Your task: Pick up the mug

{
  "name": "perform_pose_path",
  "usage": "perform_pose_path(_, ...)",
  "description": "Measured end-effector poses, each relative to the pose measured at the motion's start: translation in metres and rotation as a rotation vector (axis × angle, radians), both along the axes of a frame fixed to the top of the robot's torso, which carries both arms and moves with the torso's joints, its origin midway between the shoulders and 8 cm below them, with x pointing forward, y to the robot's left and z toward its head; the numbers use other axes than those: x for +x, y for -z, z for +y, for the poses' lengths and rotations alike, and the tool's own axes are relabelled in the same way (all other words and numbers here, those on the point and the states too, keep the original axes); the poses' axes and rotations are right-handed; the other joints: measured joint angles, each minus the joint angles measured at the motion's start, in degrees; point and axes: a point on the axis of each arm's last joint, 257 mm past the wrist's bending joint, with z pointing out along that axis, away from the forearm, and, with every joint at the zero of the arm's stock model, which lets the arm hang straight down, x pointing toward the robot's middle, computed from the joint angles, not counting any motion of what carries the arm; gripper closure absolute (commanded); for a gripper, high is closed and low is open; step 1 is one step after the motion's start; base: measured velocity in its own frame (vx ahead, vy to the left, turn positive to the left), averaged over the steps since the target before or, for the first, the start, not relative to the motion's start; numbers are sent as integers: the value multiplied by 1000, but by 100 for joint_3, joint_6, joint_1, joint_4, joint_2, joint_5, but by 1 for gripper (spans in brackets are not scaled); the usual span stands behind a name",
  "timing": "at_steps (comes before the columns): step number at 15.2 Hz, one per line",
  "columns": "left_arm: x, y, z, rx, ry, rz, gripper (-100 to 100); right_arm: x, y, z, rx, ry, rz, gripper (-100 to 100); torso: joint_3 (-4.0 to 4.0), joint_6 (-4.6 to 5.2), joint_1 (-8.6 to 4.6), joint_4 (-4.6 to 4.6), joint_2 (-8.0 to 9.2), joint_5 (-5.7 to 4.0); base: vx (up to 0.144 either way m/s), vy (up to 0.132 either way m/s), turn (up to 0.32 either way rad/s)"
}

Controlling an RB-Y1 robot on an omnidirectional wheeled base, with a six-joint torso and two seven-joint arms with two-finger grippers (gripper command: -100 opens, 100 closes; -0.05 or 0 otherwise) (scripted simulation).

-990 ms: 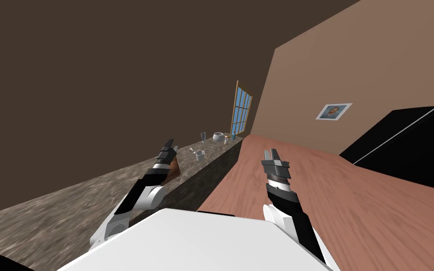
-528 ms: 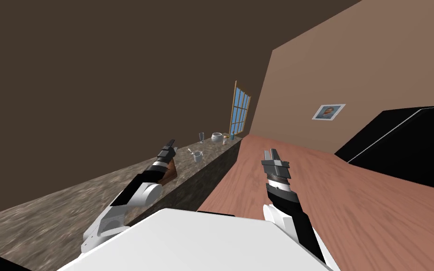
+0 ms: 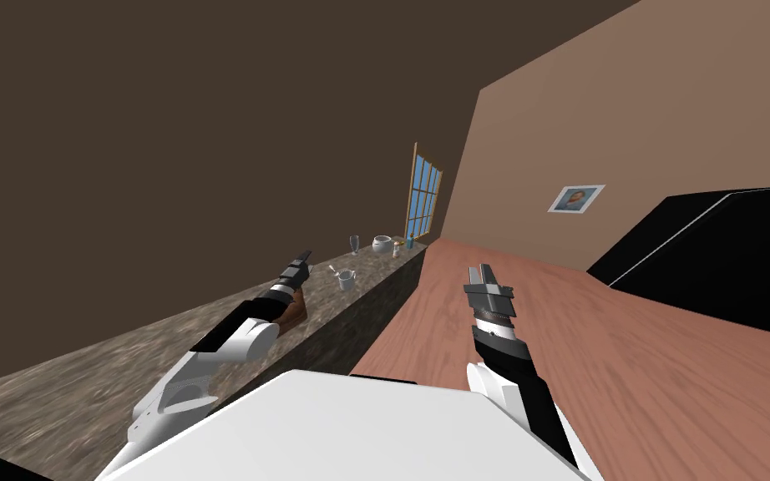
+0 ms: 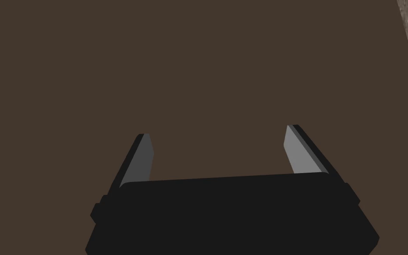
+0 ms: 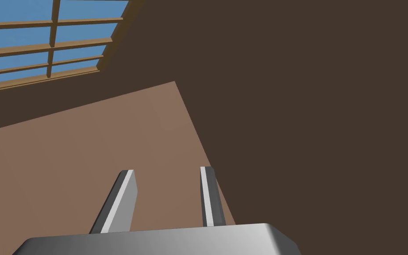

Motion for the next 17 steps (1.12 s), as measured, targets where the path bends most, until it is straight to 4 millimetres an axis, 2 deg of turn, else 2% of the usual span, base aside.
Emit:
perform_pose_path(11,11,40,27,16,-2,210,-100,0,0,0,0,0,0,0,0,0,-2,0,-1,0,40,-31,-24)
perform_pose_path(17,10,63,44,22,-3,334,-100,0,0,0,0,0,0,0,-2,-1,-2,-1,-1,0,49,-34,-20)
